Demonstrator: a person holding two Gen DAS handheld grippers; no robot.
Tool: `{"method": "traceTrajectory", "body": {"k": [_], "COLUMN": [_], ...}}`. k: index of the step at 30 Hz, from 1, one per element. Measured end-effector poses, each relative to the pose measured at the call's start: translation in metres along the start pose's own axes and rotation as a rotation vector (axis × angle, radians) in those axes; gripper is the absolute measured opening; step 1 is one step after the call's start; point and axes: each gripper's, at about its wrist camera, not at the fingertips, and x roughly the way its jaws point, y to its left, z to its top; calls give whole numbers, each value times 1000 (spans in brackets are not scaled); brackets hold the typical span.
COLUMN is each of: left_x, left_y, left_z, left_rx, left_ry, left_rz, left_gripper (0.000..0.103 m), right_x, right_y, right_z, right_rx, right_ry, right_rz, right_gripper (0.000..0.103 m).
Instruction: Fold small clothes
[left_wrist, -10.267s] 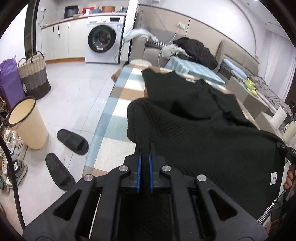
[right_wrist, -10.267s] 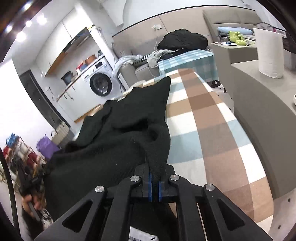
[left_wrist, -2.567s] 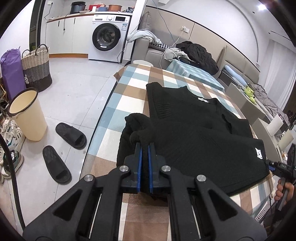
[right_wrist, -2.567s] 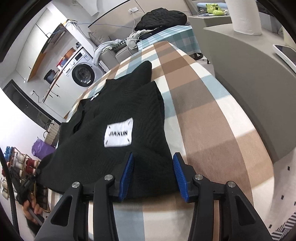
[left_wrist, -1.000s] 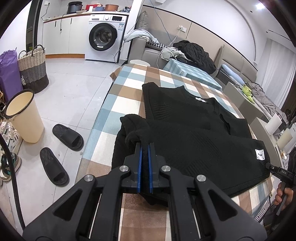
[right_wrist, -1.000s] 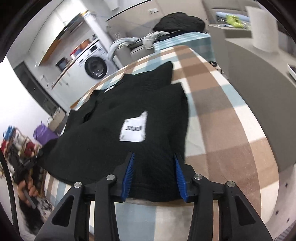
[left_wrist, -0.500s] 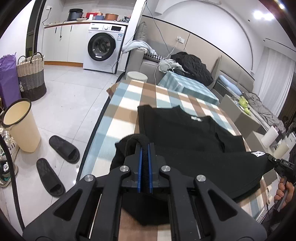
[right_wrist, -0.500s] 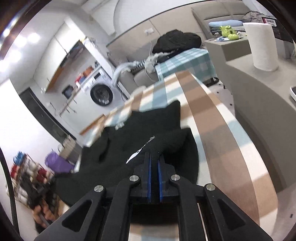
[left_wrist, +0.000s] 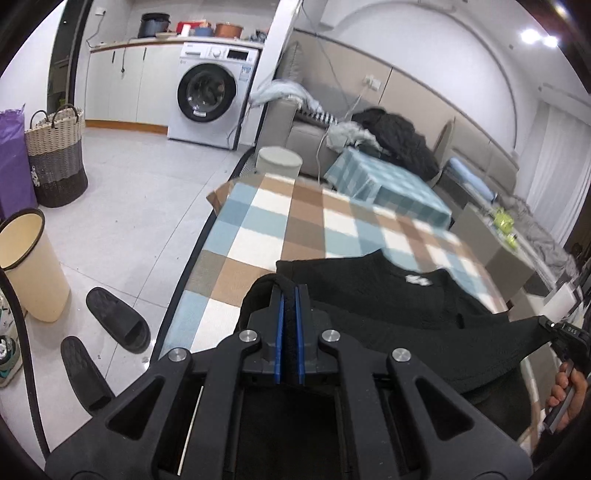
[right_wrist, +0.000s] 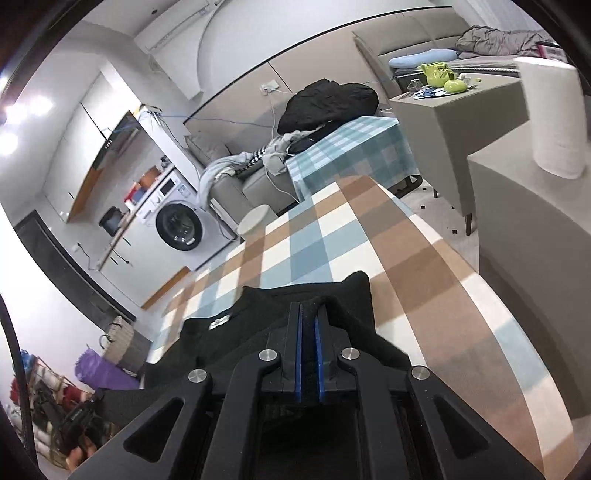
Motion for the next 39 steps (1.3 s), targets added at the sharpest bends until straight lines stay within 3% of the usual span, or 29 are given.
{"method": "traceTrajectory", "body": {"k": [6,8,10,11,12,13,19,24,26,27,28,30,39], "left_x": [48,52,53,51,49,46,29,34,35,37,38,39,72], "left_y": [13,19,21,21,21,22,23,23,21,19,18,17,11], "left_z": [-10,-14,-18,-20,-22,-25,-38,-42,-40,-38,-36,-29,28], "left_rx": [-49,-84,-90,-91,-94,-101,-141,-151,-137,-128,-129,-136,-140], "left_ry": [97,125,146,152,158,166,187,199,185,186,187,168,87], "left_rz": [20,5,0,-5,-10,-18,-80,-88,-88,-89,-102,-108,-91], "left_gripper": [3,4,12,16,26,34,44,44,26,11,7,5,5], "right_x": [44,53,54,52,49,45,30,43,45,44,45,47,73], "right_y": [-14,-19,-26,-29,-32,-35,-41,-41,-39,-38,-35,-33,-19], "right_z": [-8,-11,-13,-15,-17,-20,-32,-33,-30,-28,-25,-21,32], "right_rx": [3,24,63,75,92,111,136,149,152,150,143,156,209], "right_ry": [97,141,179,189,197,205,239,254,241,221,209,205,120], "right_rz": [-94,-93,-51,-39,-28,-7,51,39,43,51,51,66,64], "right_gripper": [5,10,17,28,39,42,43,43,41,31,26,15,14]}}
